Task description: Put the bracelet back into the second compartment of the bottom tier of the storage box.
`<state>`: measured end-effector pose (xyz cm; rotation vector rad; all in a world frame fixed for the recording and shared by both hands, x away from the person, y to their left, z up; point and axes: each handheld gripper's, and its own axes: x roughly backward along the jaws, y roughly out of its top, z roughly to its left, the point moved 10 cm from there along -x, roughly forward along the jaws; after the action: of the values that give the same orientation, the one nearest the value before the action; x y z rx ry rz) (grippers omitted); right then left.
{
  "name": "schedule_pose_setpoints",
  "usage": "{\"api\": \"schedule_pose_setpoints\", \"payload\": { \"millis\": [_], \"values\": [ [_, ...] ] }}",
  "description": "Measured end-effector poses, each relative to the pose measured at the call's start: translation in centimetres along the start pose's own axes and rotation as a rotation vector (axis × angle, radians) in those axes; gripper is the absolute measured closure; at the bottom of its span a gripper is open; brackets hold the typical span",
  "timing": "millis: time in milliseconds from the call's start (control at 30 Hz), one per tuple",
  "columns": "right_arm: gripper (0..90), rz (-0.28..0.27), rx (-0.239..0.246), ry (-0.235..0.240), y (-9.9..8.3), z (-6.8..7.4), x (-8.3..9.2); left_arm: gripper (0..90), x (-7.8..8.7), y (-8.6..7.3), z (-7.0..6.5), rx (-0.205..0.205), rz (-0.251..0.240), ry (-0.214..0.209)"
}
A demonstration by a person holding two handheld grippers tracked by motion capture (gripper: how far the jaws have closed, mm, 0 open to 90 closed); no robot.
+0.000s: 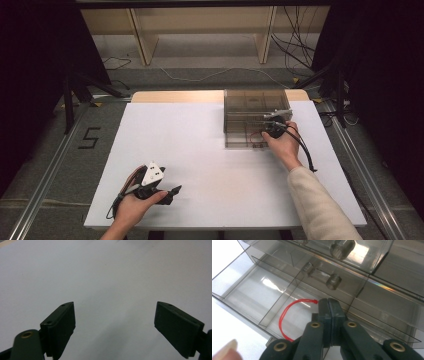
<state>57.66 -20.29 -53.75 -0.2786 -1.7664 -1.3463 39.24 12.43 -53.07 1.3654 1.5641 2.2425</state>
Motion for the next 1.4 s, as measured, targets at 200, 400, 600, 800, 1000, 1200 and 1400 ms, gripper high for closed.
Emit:
{"api": "schedule_pose_setpoints", "payload": {
  "millis": [200, 400, 600, 800, 1000, 1200, 1400],
  "values": [
    [89.8, 0.008, 0.004, 0.003, -0.2, 0.0, -0.2, 17.0, 0.0, 0.0, 0.0, -0.001, 0.000, -0.001],
    [89.2, 0.012, 0.009, 0.011, -0.2, 0.2, -0.2, 17.0, 0.0, 0.0, 0.0, 0.000, 0.000, -0.002],
    [88.6, 0.012, 0.011, 0.017, -0.3, 0.3, -0.2, 17.0, -0.1, 0.0, -0.1, 0.001, 0.000, -0.002],
    [80.4, 0.006, 0.008, 0.019, -0.2, 0.3, 0.0, 17.0, -0.1, 0.0, -0.1, 0.001, 0.001, -0.003],
    [75.4, -0.010, 0.005, 0.021, 0.0, 0.2, 0.7, 17.0, -0.1, 0.0, -0.1, 0.001, 0.002, -0.003],
    [68.8, -0.004, 0.009, 0.035, 0.0, 0.3, 1.2, 17.0, -0.1, -0.1, -0.1, 0.000, 0.003, -0.003],
    [58.9, 0.015, -0.006, 0.050, -0.3, 0.6, 2.1, 17.0, 0.0, -0.1, 0.0, -0.001, 0.005, -0.002]
  ]
}}
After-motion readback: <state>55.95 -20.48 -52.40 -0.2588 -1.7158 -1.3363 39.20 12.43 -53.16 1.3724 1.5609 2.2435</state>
